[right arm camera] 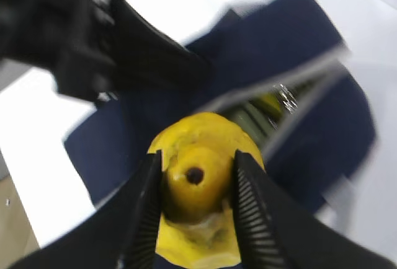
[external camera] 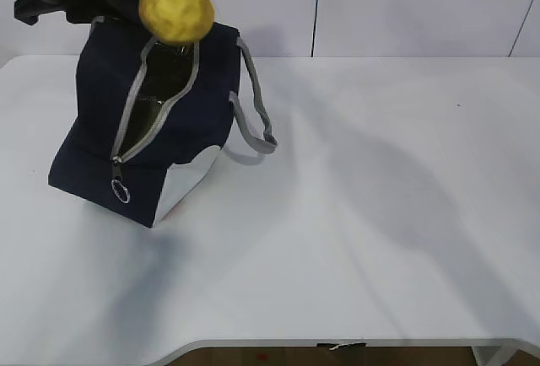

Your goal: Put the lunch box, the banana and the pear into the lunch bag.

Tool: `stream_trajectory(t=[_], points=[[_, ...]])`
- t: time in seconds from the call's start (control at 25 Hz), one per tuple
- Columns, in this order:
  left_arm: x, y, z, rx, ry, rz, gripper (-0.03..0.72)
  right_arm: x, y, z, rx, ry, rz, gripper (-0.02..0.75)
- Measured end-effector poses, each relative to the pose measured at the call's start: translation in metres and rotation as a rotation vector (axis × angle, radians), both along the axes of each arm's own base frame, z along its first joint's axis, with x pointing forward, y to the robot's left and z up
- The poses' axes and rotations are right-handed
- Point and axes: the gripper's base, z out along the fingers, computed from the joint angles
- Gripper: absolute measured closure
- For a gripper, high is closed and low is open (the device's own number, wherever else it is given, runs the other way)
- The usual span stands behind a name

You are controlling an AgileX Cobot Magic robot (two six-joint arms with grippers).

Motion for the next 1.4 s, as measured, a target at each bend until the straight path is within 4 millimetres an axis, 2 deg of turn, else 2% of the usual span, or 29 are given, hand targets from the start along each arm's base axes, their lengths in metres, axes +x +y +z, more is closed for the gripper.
stream_trajectory(t=[0.08,0.16,0.4,0.56,0.72,0.84,0.96,1.08,1.24,1.4], points=[[-0.001,-0.002,0.001,-0.006,-0.002,-0.005,0.694,0.002,0.009,-0.005,0.02,-0.01,0.016,0.462],[-0.002,-0.003,0.003,-0.007,-0.006,-0.009,0.694,0.008,0.015,-0.02,0.016,0.011,0.021,0.461],[-0.006,-0.001,0.011,-0.004,-0.028,-0.005,0.694,0.037,0.029,-0.085,-0.022,0.09,0.003,0.456],[-0.007,0.001,0.012,0.005,-0.033,-0.006,0.694,0.044,0.032,-0.107,-0.035,0.115,-0.001,0.421],[-0.007,0.002,0.011,0.031,-0.038,-0.01,0.694,0.042,0.032,-0.101,-0.026,0.108,0.002,0.272],[-0.007,0.003,0.011,0.055,-0.045,-0.013,0.694,0.036,0.028,-0.082,-0.019,0.081,0.009,0.206],[-0.007,0.006,0.01,0.097,-0.053,-0.019,0.694,0.025,0.021,-0.054,-0.041,0.042,0.015,0.192],[-0.006,0.01,0.008,0.171,-0.068,-0.028,0.694,0.017,0.009,-0.034,-0.1,0.037,-0.042,0.195],[-0.005,0.013,0.007,0.221,-0.077,-0.035,0.694,0.012,-0.007,-0.025,-0.161,0.089,-0.13,0.225],[-0.005,0.013,0.007,0.228,-0.079,-0.036,0.694,0.014,-0.013,-0.033,-0.142,0.19,-0.226,0.233]])
